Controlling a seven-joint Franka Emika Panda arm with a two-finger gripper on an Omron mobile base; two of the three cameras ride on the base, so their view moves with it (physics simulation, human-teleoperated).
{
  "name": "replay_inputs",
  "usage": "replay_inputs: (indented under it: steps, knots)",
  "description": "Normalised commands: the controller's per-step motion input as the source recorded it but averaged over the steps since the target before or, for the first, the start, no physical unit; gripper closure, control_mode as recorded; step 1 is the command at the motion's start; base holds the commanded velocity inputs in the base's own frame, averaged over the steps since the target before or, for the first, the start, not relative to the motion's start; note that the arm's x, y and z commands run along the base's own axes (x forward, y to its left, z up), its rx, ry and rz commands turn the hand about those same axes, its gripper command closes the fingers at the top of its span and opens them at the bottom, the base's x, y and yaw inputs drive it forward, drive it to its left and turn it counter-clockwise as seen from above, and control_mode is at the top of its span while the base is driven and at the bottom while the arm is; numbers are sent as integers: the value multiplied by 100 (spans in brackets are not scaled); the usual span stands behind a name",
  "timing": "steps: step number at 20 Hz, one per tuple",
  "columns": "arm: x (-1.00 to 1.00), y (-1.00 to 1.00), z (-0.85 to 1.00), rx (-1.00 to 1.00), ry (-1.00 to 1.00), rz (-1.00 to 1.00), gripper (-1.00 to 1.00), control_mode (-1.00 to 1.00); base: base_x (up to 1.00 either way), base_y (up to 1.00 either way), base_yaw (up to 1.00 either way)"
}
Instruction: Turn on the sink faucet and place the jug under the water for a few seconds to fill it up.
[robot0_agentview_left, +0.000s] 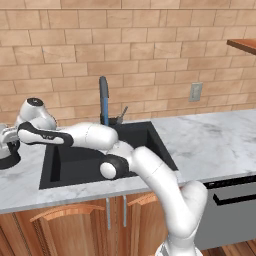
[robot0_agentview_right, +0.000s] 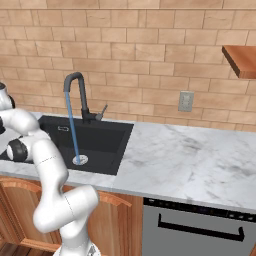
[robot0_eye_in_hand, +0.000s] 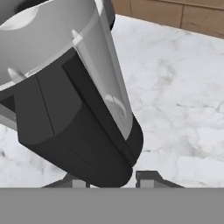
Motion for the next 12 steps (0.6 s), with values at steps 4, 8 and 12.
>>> replay_inputs:
  steps: [4,8,12]
  knots:
    - [-29,-1,0,0,-2,0,100,-100,0,0,0]
    - [-34,-3,0,0,-4,0,100,-100,0,0,0]
    - [-50,-18,0,0,-8,0,100,-100,0,0,0]
